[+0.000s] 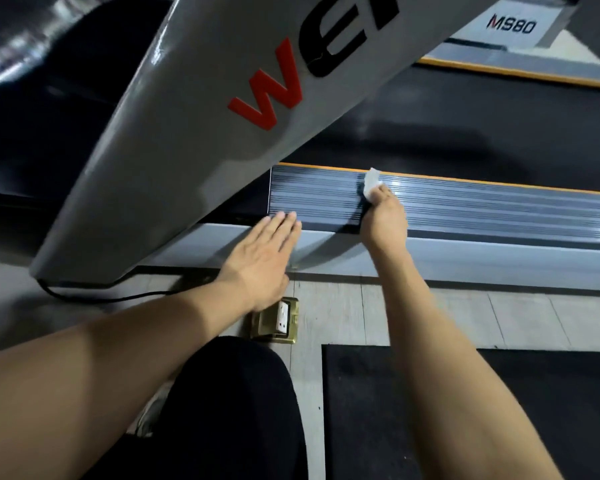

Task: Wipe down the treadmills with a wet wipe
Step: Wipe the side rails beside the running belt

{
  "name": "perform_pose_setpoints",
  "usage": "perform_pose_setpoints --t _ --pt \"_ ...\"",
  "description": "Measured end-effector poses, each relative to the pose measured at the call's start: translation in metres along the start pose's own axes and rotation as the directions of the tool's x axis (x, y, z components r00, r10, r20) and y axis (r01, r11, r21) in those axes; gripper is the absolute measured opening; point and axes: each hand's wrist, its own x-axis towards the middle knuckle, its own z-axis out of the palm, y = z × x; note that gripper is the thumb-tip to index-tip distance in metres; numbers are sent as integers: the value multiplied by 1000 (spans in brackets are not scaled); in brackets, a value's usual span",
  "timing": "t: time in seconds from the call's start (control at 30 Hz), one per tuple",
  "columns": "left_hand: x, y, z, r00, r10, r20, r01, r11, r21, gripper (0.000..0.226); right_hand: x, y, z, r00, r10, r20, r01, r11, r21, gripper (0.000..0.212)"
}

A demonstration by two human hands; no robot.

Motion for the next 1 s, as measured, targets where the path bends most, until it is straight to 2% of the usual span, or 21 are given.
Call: perform_pose_setpoints --t 0.07,0.1,0.13,0.17,0.2,0.27,0.33,0.4,0.43,0.5,0.53,0.6,0.63,0.67,0.73,0.77,0.8,0.87,0.93,1.0 --pt "4 1 2 1000 18 20 -18 1000 -15 82 -3 -34 15 986 -154 64 147 983 113 36" --pt "6 2 3 1000 11 17 -10 999 -30 81 -3 -49 28 953 -291 81 279 951 133 37" --pt "7 4 4 1000 0 11 0 999 -42 80 -7 -68 31 885 -437 160 418 898 142 36" --pt "7 6 4 1000 -10 9 10 999 -52 80 -7 -79 31 820 -516 247 493 857 152 40" --pt "9 7 4 1000 -18 11 19 997 -71 81 2 -81 27 807 -538 244 523 843 127 43" --pt "9 10 4 999 -31 29 35 991 -130 85 17 -66 7 852 -459 252 459 886 64 41" --pt "8 11 4 998 -43 41 49 983 -175 87 39 -38 -9 958 -246 150 269 950 -156 47" --pt "8 11 3 997 -55 53 64 979 -195 88 54 -13 -14 995 25 97 -16 995 -97 44" --pt "8 12 3 996 -58 62 69 977 -200 87 56 -10 -10 999 30 35 -27 996 -88 46" --pt "11 14 2 995 -60 76 75 975 -210 87 51 -26 7 997 -33 66 33 999 -2 40" --pt "11 15 1 995 -64 77 79 974 -211 86 46 -43 20 988 -123 95 120 992 36 39" --pt "11 15 -1 996 -68 66 80 975 -206 86 35 -79 48 919 -344 193 313 933 175 43" --pt "11 15 -2 996 -66 59 76 979 -191 85 27 -92 54 886 -399 234 354 911 213 42" --pt "11 14 -4 996 -60 59 69 982 -175 84 18 -100 53 853 -453 260 411 889 201 41" --pt "9 11 -8 995 -43 84 57 984 -169 81 10 -90 39 837 -476 268 440 878 186 42" --pt "9 9 -9 995 -34 95 50 984 -174 80 7 -72 28 850 -471 237 437 880 183 41" --pt "9 8 -9 994 -29 103 48 982 -180 81 6 -49 16 857 -491 156 485 871 78 40" --pt "10 8 -10 992 -26 122 50 978 -202 82 4 5 -11 927 -376 18 376 927 -16 44" --pt "11 9 -11 990 -36 140 66 975 -214 82 3 58 -39 993 -99 -65 100 995 1 38" --pt "12 12 -14 988 -47 145 76 976 -203 80 2 93 -53 987 85 -139 -88 996 -15 43"
